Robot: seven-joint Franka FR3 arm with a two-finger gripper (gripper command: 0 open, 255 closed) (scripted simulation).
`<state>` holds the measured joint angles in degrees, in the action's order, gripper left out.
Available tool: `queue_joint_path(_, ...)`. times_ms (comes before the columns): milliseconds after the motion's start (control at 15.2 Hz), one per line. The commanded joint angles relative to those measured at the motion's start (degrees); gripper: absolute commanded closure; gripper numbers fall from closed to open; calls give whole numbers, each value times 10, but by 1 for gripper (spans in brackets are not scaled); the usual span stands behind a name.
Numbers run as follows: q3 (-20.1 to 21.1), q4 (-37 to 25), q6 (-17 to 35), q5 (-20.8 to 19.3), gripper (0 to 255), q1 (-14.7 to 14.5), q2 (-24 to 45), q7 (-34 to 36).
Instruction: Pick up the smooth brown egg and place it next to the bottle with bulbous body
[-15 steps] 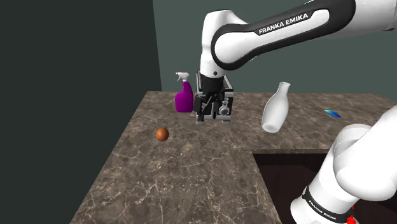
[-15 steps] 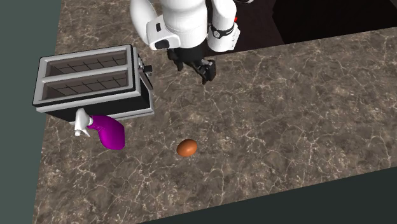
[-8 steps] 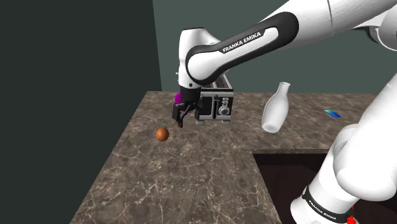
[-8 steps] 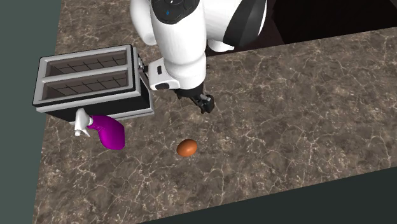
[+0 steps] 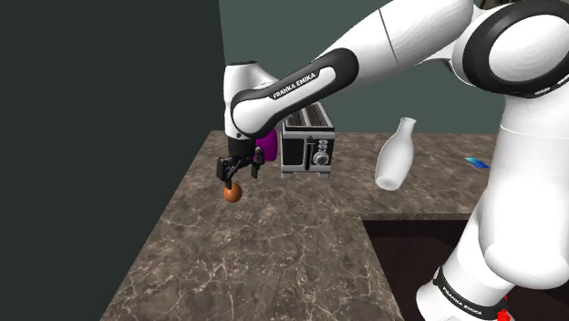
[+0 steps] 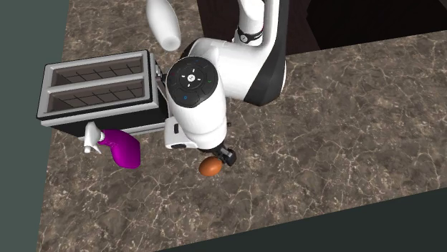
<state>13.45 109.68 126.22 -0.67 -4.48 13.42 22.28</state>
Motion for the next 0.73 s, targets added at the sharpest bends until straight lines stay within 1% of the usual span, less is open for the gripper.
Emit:
queue_joint_path(0,-2,-47,3,-12,0,-7,47,14)
queue_joint_path(66,-3,-59,4,-15,0,-9,59,17)
queue_joint_path(528,-7,-46,47,-23,0,-14,89,23)
queue_joint_path(660,-7,-45,50,-24,0,-14,91,23)
